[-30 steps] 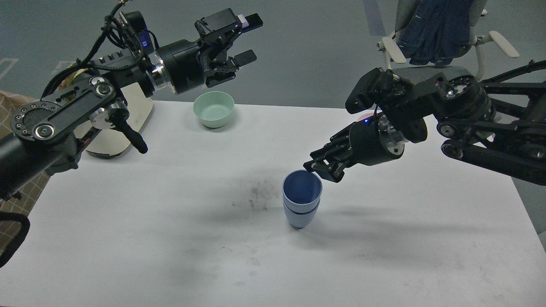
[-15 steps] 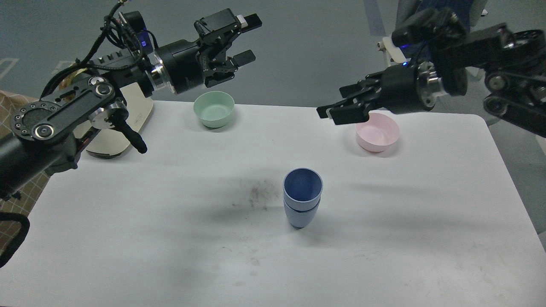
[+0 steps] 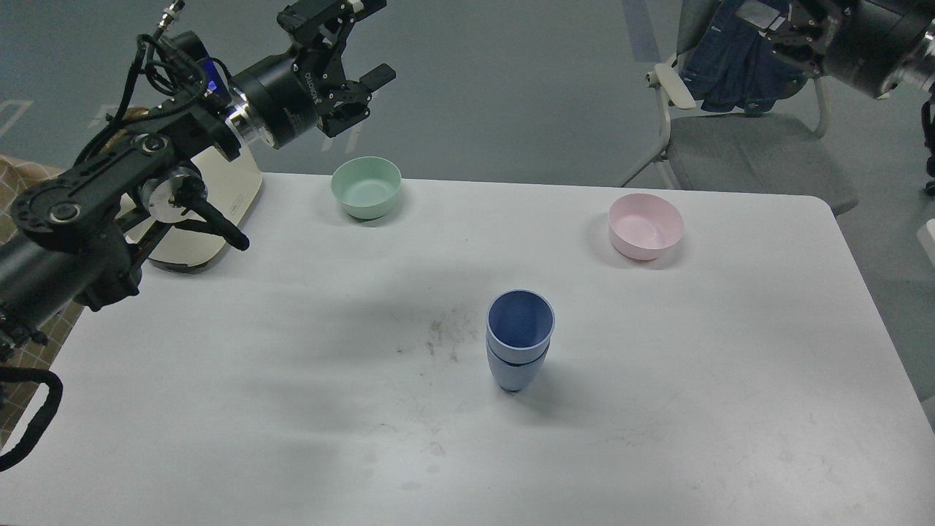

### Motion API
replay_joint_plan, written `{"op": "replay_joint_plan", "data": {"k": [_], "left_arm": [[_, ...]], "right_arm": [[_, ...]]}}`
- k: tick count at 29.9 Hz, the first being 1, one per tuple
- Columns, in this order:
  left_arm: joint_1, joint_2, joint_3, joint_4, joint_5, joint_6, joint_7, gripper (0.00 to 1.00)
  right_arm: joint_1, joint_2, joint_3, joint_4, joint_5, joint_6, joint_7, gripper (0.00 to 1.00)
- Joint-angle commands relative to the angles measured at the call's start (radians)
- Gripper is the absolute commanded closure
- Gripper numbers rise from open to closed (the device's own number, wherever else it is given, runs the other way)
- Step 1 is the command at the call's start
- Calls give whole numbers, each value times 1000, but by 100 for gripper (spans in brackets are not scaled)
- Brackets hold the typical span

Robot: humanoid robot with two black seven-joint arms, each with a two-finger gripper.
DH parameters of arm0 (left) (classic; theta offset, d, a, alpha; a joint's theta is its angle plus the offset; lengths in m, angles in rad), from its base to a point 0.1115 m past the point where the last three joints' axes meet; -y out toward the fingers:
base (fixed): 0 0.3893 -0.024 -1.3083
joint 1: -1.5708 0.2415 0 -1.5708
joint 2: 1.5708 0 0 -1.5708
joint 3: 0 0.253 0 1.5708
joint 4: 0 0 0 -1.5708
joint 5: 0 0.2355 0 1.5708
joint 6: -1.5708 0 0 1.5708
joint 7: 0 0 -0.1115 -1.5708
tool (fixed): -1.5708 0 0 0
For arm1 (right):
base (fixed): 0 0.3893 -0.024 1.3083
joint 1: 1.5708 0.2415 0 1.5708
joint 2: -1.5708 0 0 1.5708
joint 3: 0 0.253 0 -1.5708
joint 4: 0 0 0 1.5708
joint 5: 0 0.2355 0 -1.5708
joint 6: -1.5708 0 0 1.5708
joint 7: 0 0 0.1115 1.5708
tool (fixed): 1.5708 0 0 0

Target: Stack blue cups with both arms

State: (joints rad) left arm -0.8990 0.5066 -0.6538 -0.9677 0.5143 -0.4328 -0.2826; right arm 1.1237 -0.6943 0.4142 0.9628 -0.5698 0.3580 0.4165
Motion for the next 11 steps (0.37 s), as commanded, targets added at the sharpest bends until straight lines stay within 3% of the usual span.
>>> {"op": "replay_joint_plan", "data": {"k": [1, 5, 11], "left_arm": [[35, -49, -21, 50, -59, 3, -4, 3], [101, -115, -78, 110, -48, 2, -9, 3], [136, -148, -96, 172, -51, -11, -58, 3]], "right_arm": [[-153, 82, 147, -10, 84, -1, 28, 0], [-298, 248, 319, -73, 85, 1, 28, 0], [-311, 292, 339, -104, 88, 3, 28, 0]]}}
